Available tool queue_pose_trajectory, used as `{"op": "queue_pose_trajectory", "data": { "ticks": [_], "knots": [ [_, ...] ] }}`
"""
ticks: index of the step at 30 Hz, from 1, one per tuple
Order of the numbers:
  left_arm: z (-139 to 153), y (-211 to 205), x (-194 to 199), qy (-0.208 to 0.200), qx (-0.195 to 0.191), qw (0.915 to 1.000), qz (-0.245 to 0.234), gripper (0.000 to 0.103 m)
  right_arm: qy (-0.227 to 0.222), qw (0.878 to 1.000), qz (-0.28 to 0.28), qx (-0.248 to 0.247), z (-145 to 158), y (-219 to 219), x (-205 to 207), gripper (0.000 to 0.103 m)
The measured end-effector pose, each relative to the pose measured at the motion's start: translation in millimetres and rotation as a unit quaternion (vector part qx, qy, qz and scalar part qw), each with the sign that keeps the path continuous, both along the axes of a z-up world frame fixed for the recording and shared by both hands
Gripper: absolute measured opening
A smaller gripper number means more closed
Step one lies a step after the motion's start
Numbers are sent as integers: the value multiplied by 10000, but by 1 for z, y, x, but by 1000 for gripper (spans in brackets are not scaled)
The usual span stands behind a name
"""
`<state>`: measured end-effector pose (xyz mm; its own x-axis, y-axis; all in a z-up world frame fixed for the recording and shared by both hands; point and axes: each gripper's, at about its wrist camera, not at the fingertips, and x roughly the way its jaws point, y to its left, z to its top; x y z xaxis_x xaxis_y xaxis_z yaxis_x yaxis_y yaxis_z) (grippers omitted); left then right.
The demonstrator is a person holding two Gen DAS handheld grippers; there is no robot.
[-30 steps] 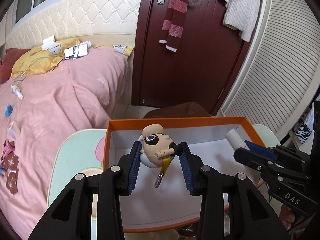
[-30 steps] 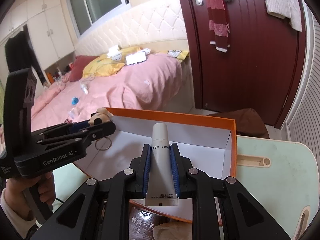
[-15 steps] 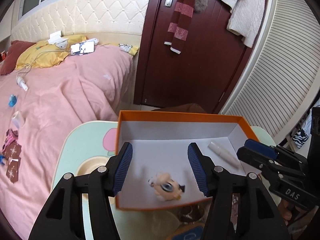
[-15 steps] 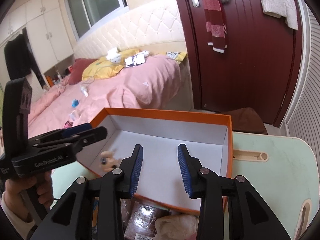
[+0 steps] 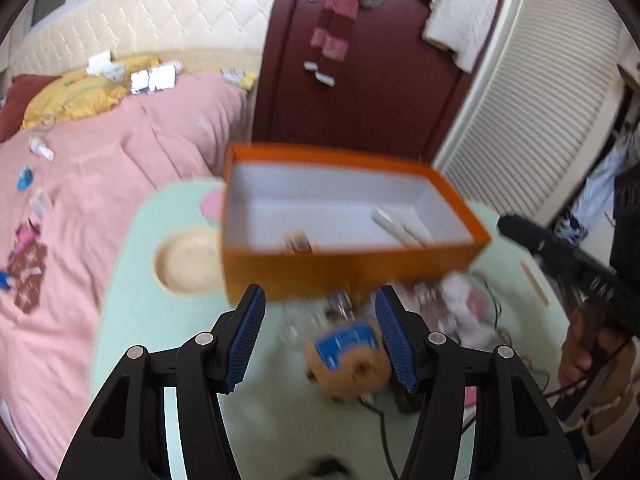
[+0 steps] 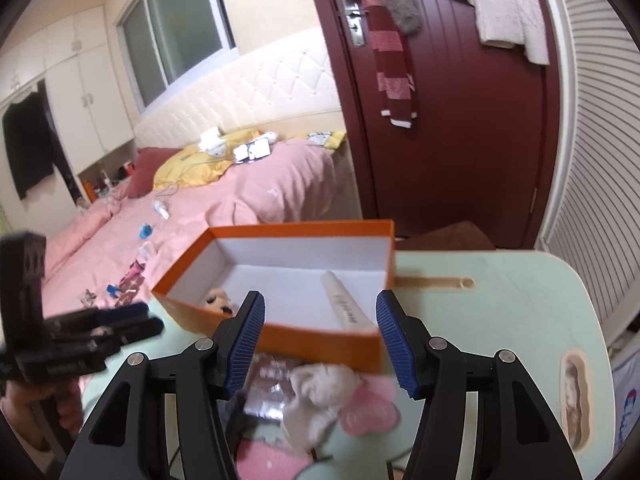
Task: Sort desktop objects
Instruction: 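Grasp the brown plush ball with the left gripper while the right grasps the pink heart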
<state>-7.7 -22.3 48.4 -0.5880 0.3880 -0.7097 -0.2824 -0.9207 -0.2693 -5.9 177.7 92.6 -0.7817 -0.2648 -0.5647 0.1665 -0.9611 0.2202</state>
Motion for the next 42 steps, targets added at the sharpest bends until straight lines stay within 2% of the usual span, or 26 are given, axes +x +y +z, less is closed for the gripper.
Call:
{"op": "queue_pose_trajectory", "data": {
  "ticks": [4,8,11,12,16,20,25,27,29,36,38,39,41,42],
  "knots": [
    [-22,16,0,-251,-81,9996,-79,59,-99,9999,-81,-109,-5,7,13,58],
    [-28,25,1,-201,-300,9993,-86,59,-130,9998,-97,-98,-5,9,25,58],
    [-30,20,4,-351,-215,9991,-100,47,-154,9998,-101,-37,-7,7,32,58],
    [-30,17,7,-351,-209,9991,-70,47,-165,9998,-107,-6,-7,7,34,58],
    [-34,-5,20,-327,-229,9991,162,47,-248,9995,-149,156,-14,6,39,58],
    [-37,-15,29,-157,-185,9993,288,48,-516,9983,-95,244,-28,2,39,59],
    [-40,-8,35,55,-458,9985,311,48,-597,9976,-102,336,-36,-4,36,59],
    [-41,-8,36,85,-493,9981,367,39,-547,9976,-132,395,-36,-7,33,62],
    [-41,-8,38,110,-506,9978,405,39,-576,9968,-262,492,-39,-6,27,67],
    [-41,-7,38,147,-524,9976,435,39,-945,9932,-494,476,-58,7,14,67],
    [-41,-7,38,153,-522,9976,439,39,-1006,9913,-537,651,-63,8,12,65],
    [-41,-6,38,155,-522,9975,439,39,-1059,9903,-523,732,-65,8,11,59],
    [-41,-6,38,156,-518,9976,439,39,-1138,9909,-421,584,-67,10,11,53],
    [-41,-6,38,158,-515,9976,440,39,-1152,9912,-392,521,-69,11,11,46]
  ]
}}
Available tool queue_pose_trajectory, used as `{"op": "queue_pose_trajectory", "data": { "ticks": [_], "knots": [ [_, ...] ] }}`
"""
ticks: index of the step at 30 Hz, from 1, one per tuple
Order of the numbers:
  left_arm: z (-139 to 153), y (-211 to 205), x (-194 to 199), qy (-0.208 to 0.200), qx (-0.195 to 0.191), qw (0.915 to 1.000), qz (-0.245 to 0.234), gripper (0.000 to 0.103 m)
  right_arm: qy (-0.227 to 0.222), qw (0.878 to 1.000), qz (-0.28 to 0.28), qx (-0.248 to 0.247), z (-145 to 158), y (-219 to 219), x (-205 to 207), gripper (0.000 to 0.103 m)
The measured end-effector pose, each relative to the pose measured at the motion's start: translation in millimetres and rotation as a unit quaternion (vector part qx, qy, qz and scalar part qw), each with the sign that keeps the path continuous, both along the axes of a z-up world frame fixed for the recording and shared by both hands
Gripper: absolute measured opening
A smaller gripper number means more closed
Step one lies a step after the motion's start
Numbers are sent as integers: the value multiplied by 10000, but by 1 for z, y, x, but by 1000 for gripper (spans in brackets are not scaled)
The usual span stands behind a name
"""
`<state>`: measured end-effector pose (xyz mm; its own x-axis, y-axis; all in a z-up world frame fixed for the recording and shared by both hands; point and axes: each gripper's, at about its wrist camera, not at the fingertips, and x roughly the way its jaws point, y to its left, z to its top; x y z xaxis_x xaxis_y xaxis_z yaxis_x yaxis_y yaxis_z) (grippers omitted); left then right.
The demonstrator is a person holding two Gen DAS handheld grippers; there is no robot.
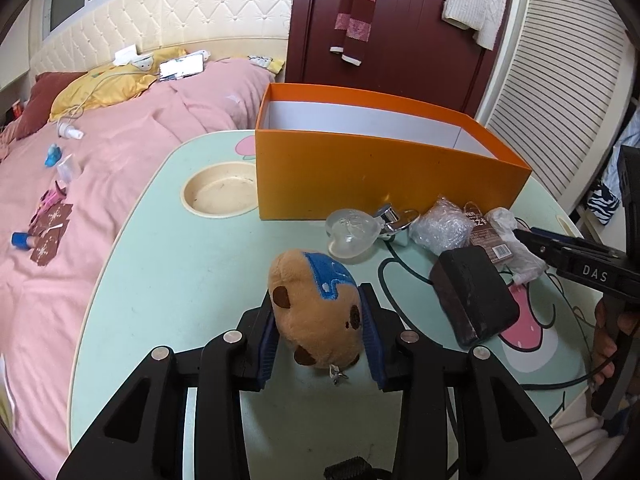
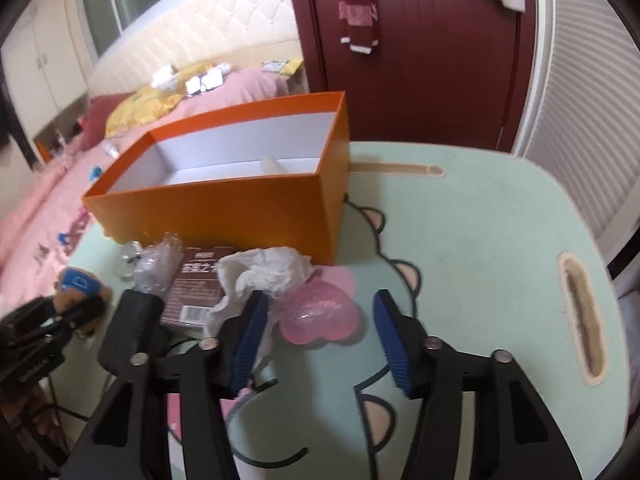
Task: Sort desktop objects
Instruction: 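Grasp the brown plush ball with the left gripper while the right grasps the pink heart, then lower the plush ball and pink heart into the orange box and open both grippers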
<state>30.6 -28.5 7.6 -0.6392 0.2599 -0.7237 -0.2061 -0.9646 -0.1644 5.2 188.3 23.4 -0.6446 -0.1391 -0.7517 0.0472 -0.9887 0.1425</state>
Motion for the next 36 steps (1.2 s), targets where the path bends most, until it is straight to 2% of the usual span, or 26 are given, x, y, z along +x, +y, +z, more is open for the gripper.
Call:
{"op": "queue_pose_trajectory", "data": {
  "ticks": [3,4,6,10,22,29,36],
  "knots": [
    [0,1,0,10,-12,10000,6,39,14,9997,123,217,-2,-8,0,45],
    [0,1,0,6,-27,10000,2,39,8,9994,161,312,-2,-11,0,38],
    [1,1,0,-1,-11,10000,1,39,9,9985,263,472,-1,-16,2,38],
    [1,0,1,1,-13,10000,6,39,59,9991,237,356,-1,-12,9,38],
    [7,-5,1,78,123,9999,72,38,471,9984,204,221,26,-6,21,38],
    [28,-10,-4,266,281,9992,78,38,722,9965,403,127,43,-17,16,38],
    [54,-12,-19,560,281,9980,57,38,971,9937,551,52,57,-29,5,38]
  ]
}}
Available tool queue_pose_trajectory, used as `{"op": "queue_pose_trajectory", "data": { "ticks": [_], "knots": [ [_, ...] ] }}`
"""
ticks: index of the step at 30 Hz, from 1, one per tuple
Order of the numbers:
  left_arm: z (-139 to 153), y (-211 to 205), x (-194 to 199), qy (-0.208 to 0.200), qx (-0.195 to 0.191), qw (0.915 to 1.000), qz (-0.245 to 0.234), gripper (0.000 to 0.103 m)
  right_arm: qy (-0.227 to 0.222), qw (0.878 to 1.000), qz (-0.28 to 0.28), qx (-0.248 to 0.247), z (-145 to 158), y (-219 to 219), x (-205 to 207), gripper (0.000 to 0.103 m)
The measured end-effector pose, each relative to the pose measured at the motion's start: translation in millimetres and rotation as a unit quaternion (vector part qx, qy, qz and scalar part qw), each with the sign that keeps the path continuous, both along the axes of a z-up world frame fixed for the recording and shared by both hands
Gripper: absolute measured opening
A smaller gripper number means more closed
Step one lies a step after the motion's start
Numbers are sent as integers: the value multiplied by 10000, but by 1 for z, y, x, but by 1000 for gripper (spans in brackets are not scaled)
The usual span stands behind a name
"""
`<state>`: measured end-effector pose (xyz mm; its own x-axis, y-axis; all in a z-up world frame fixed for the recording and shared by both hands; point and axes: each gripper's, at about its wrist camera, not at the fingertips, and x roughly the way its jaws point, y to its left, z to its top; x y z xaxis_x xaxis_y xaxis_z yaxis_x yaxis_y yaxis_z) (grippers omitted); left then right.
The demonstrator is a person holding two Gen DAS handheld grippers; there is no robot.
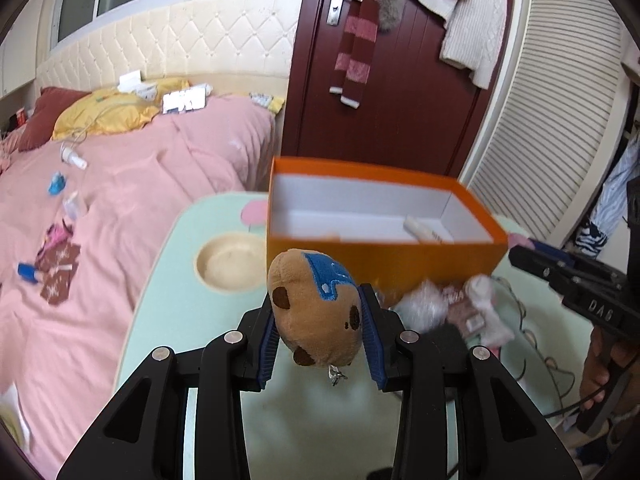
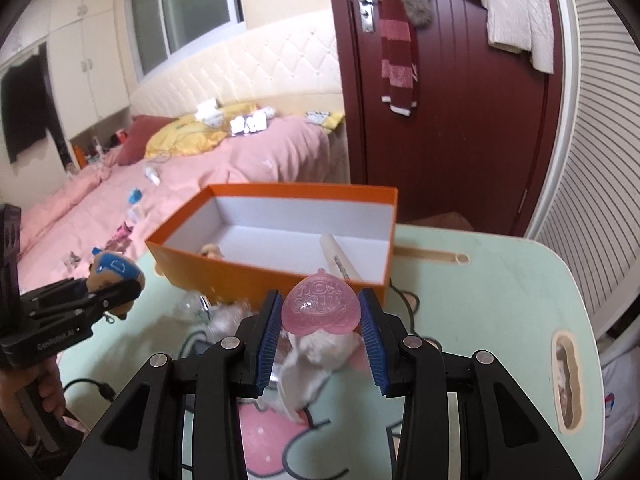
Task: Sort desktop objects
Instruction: 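Lower the plush ball and pink heart into the orange box and open both grippers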
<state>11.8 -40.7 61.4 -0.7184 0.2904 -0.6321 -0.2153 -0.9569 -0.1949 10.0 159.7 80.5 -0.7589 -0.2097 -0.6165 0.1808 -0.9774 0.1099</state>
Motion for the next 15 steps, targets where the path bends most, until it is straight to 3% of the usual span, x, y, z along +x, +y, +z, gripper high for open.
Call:
{"op": "queue_pose_trajectory", "data": {
  "ticks": [10,15],
  "knots": [
    [25,21,-40,322,-50,9990,-296,38,118,9997,204,-93,8,-14,-29,38],
    [24,33,-60,280,-47,9988,-407,38,32,9995,292,-125,3,-21,-50,38]
  ]
}}
